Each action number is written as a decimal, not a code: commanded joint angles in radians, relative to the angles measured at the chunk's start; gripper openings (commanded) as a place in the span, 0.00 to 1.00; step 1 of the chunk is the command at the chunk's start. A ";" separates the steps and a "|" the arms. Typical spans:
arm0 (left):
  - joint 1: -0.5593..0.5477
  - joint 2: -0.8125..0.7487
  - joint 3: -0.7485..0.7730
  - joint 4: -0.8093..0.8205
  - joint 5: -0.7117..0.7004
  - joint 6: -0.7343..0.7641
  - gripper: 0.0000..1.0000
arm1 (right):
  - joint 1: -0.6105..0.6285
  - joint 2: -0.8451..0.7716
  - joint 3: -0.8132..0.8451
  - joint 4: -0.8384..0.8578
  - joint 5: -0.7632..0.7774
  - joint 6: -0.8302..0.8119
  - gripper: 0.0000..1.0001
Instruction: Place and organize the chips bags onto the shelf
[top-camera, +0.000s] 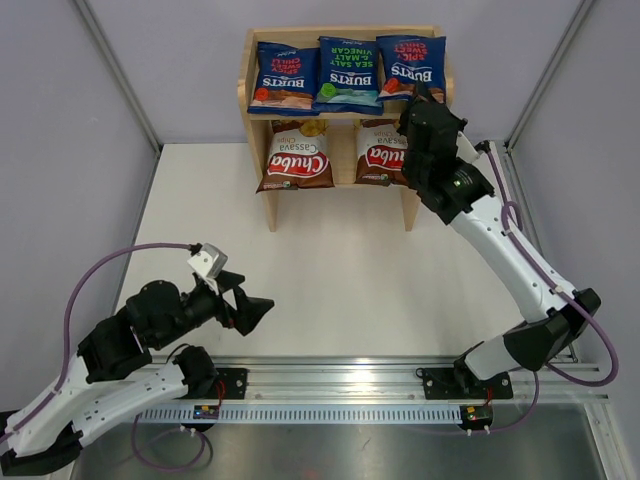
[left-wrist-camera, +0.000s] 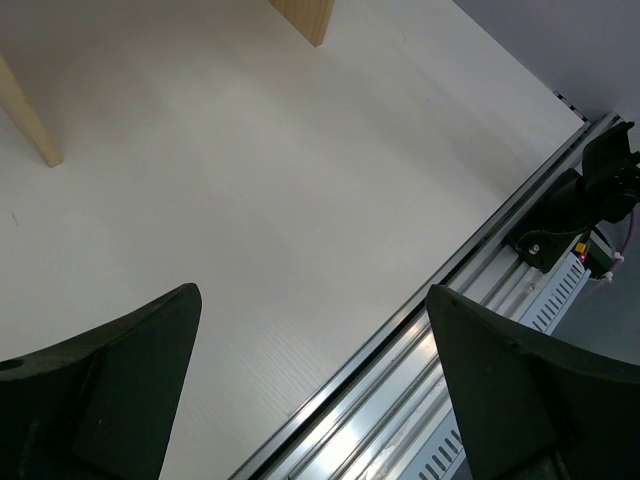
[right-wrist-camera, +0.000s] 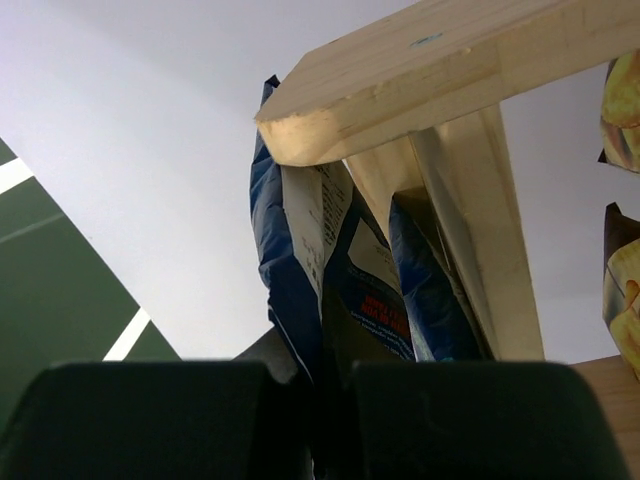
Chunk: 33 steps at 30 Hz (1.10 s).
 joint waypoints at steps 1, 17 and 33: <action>-0.001 -0.021 -0.002 0.044 0.016 0.006 0.99 | -0.002 0.031 0.050 -0.050 0.076 0.036 0.00; -0.001 -0.038 -0.005 0.046 0.025 0.006 0.99 | -0.007 0.082 0.118 -0.082 0.055 0.022 0.19; -0.001 -0.062 -0.006 0.052 0.029 0.006 0.99 | -0.053 0.066 0.242 -0.380 -0.050 -0.119 0.75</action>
